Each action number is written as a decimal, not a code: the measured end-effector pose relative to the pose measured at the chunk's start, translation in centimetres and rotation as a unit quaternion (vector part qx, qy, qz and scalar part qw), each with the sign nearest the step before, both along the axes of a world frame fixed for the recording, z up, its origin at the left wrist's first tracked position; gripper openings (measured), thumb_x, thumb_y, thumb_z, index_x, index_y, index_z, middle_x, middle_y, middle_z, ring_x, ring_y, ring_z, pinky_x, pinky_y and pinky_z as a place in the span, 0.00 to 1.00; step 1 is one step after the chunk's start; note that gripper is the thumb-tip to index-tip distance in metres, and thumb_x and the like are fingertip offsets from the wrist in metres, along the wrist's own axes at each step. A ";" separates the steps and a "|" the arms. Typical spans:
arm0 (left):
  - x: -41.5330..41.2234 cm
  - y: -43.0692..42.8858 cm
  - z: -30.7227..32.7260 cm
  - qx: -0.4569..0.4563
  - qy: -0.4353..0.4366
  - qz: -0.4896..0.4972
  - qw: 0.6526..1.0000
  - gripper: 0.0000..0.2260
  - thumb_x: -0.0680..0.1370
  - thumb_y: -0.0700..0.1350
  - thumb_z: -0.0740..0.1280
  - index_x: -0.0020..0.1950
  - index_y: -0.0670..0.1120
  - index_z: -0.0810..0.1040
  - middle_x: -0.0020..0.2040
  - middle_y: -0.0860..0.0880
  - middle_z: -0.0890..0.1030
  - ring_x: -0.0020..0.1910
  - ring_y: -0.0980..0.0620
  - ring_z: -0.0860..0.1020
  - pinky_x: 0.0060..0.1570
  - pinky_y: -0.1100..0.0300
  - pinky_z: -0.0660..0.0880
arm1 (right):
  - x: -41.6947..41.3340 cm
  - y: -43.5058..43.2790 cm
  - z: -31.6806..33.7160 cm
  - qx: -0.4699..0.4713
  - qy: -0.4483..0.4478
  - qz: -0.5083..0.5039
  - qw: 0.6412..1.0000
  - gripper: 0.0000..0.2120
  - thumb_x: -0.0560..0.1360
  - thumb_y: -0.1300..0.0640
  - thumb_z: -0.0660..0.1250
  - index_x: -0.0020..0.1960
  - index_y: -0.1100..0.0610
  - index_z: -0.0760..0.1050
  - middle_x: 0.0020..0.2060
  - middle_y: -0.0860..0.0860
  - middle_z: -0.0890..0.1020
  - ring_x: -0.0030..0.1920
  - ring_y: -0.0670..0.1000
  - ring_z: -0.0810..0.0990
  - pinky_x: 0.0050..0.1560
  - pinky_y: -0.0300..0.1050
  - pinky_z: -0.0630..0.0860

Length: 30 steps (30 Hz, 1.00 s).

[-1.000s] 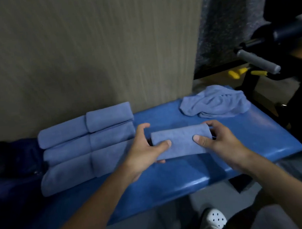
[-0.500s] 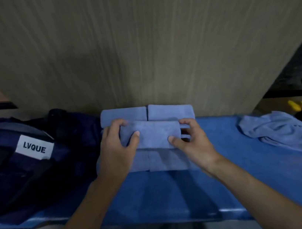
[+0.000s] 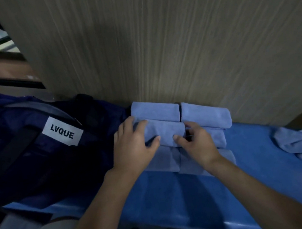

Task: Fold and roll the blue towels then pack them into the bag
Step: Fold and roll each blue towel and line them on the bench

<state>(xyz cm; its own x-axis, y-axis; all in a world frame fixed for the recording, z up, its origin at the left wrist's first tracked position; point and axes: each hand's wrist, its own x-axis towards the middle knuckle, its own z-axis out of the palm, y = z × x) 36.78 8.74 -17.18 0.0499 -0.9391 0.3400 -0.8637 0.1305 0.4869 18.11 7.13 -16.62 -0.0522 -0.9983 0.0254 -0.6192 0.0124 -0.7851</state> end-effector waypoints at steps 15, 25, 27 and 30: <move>-1.1 -0.3 0.2 -0.032 -0.090 0.051 0.994 0.22 0.71 0.61 0.70 0.59 0.50 0.78 0.65 0.45 0.74 0.63 0.41 0.71 0.60 0.42 0.66 | -1.8 -0.1 0.1 -0.010 0.121 -0.004 0.993 0.14 0.71 0.35 0.65 0.42 0.46 0.73 0.44 0.43 0.79 0.47 0.46 0.77 0.48 0.49 0.66; -14.5 -0.3 2.7 -0.024 -0.082 -0.152 0.985 0.12 0.75 0.56 0.68 0.52 0.49 0.79 0.51 0.50 0.79 0.54 0.47 0.76 0.56 0.51 0.69 | -14.5 4.6 0.3 -0.003 0.033 -0.141 0.989 0.19 0.67 0.34 0.62 0.47 0.46 0.78 0.46 0.46 0.81 0.49 0.50 0.80 0.57 0.58 0.74; -18.4 -0.3 2.8 -0.001 -0.080 -0.191 0.978 0.13 0.76 0.57 0.67 0.54 0.50 0.79 0.53 0.51 0.80 0.56 0.47 0.75 0.57 0.51 0.68 | -18.5 6.0 -0.4 0.016 0.053 -0.172 0.984 0.11 0.73 0.41 0.66 0.49 0.47 0.78 0.48 0.46 0.81 0.53 0.50 0.79 0.59 0.56 0.71; -24.4 -0.5 2.2 0.031 -0.081 -0.226 0.970 0.14 0.76 0.57 0.66 0.56 0.51 0.78 0.55 0.52 0.80 0.57 0.48 0.75 0.59 0.51 0.68 | -24.1 8.3 -1.9 0.054 0.114 -0.217 0.968 0.11 0.77 0.44 0.64 0.54 0.49 0.78 0.55 0.48 0.79 0.61 0.53 0.74 0.59 0.52 0.67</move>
